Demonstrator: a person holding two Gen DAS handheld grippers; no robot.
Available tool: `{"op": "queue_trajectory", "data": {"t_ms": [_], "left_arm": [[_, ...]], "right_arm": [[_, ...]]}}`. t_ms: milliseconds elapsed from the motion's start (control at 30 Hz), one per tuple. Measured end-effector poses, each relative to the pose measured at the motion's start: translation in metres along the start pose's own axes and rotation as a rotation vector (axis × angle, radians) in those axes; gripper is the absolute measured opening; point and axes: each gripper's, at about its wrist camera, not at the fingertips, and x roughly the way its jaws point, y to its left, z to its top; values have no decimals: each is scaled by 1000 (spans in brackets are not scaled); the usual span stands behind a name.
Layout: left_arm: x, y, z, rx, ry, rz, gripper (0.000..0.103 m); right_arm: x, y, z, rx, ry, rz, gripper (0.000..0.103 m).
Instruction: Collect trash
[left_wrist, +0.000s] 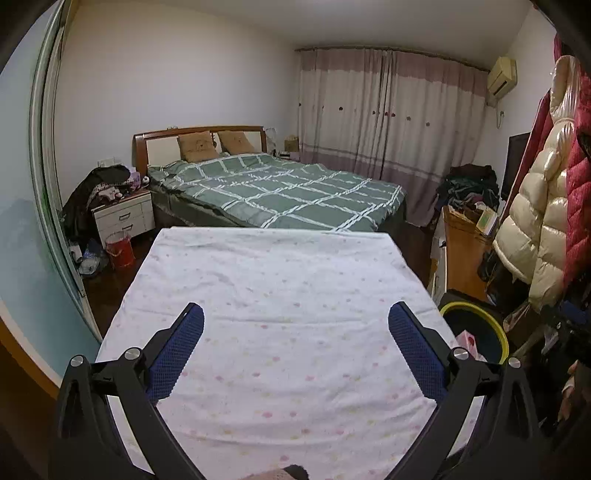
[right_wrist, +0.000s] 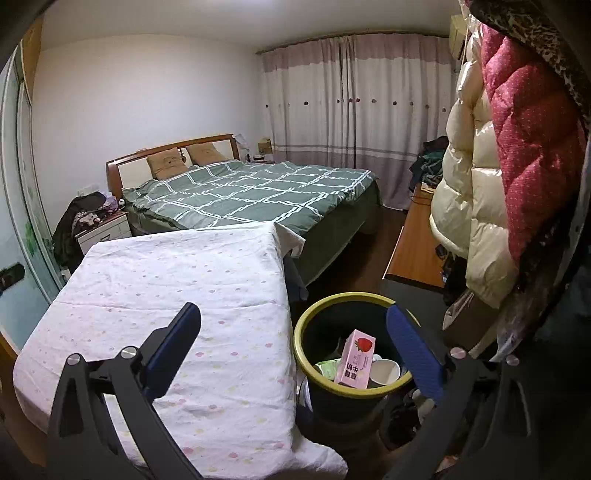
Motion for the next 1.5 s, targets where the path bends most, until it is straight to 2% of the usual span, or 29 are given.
{"op": "queue_trajectory", "data": {"t_ms": [300,667,1500], "left_arm": [[-12,3,-13,6,13,-7,98],[3,-2,-9,0,41,-21,98],[8,-5,-16,6,47,-23,98]], "right_arm": [[-11,2,-4,10,-17,0,96],[0,0,-6,24,-2,11,96],[1,3,-7,21,-4,22,96]]}}
